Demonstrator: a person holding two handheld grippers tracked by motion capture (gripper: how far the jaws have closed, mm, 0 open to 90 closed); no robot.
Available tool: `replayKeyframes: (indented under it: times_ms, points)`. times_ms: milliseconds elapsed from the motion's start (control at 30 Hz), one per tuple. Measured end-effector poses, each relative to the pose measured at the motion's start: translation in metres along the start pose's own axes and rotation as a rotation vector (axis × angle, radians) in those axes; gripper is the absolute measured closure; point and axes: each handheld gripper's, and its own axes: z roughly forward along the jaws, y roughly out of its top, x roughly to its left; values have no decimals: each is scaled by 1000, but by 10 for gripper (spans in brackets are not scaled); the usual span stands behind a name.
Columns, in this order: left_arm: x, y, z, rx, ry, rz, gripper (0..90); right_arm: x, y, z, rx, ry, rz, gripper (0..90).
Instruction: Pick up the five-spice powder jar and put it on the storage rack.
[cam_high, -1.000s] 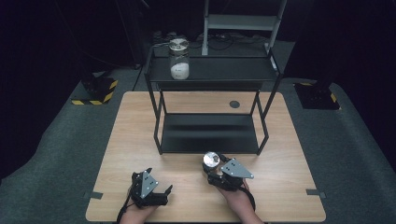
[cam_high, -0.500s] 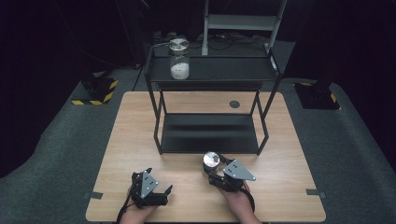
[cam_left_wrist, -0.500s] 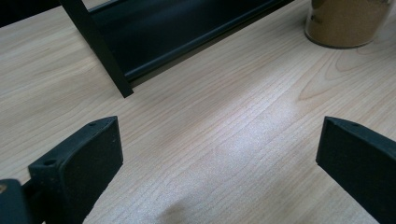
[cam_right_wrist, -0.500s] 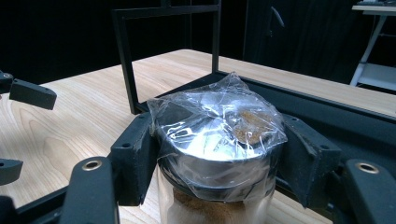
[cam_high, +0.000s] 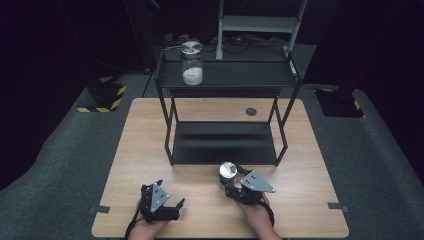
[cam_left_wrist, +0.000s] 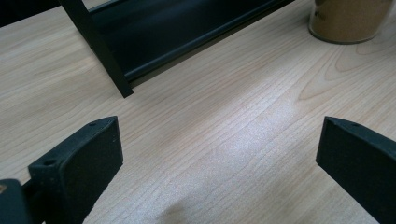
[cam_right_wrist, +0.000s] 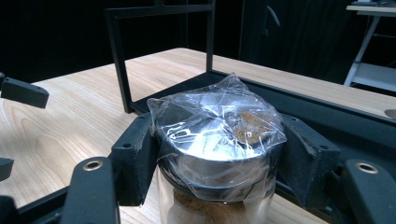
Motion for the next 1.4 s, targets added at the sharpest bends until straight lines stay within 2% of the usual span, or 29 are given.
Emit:
replayKeyframes:
  times_ms: [467,1000,1400]
  points:
    - [1,-1,0,-3,-6,-2,9,-10,3,-14,-15,-47,5,339]
    - [3,-1,0,-3,-15,0,9,-23,8,-37,-52,-116,9,340]
    - [3,0,0,-1,-17,4,9,-25,11,-48,-80,-129,10,340]
